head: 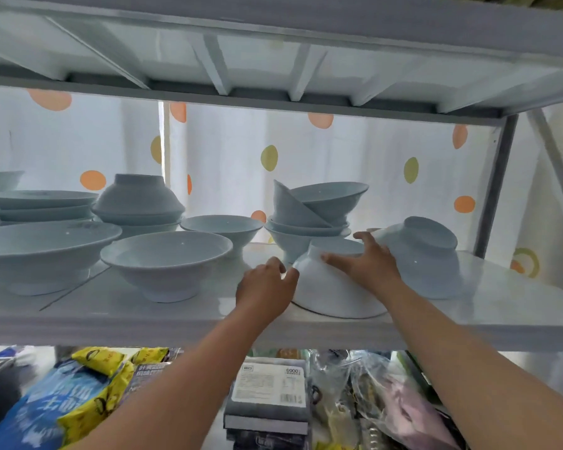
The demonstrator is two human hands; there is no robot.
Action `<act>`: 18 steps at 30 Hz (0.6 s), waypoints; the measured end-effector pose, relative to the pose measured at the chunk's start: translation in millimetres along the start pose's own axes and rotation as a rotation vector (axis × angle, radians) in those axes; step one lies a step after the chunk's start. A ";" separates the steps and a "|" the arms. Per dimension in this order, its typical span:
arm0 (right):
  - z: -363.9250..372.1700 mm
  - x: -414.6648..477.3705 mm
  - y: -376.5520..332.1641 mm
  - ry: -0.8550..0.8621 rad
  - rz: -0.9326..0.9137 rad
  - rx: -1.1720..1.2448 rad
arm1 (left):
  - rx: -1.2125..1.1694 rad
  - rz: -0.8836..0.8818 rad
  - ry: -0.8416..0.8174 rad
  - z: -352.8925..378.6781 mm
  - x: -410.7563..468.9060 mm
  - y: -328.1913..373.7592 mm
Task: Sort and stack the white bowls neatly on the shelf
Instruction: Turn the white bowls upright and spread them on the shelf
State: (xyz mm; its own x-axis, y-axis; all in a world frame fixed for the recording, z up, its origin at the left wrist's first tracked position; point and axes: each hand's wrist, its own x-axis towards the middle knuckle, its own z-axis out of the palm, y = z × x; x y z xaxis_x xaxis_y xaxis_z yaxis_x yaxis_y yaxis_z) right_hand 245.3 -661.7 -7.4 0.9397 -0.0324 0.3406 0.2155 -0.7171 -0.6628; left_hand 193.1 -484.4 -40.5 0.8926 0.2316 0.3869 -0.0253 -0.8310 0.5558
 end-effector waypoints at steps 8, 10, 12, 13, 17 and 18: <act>8.8 6.3 12.0 0.004 -0.092 0.099 | 0.047 -0.128 0.003 12.8 -7.6 18.7; 11.1 5.7 11.4 0.035 -0.098 0.106 | 0.052 -0.130 -0.013 12.4 -10.3 21.1; 12.7 3.1 11.1 0.064 -0.108 0.128 | 0.041 -0.135 -0.020 11.7 -13.0 22.5; 13.1 1.8 11.3 0.076 -0.111 0.138 | 0.034 -0.141 -0.025 11.4 -14.2 23.0; 12.0 -3.5 9.1 0.101 -0.100 0.140 | 0.013 -0.152 -0.024 10.3 -14.4 18.9; 11.4 -4.3 7.4 0.105 -0.095 0.135 | -0.001 -0.157 -0.029 10.4 -13.5 17.1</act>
State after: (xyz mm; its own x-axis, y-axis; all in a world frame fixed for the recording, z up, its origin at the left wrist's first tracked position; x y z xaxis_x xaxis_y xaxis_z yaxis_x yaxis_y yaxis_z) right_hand 245.8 -659.0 -21.4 0.8821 -0.0462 0.4688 0.3425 -0.6205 -0.7055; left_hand 185.3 -507.1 -43.9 0.8980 0.3445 0.2739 0.1155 -0.7850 0.6087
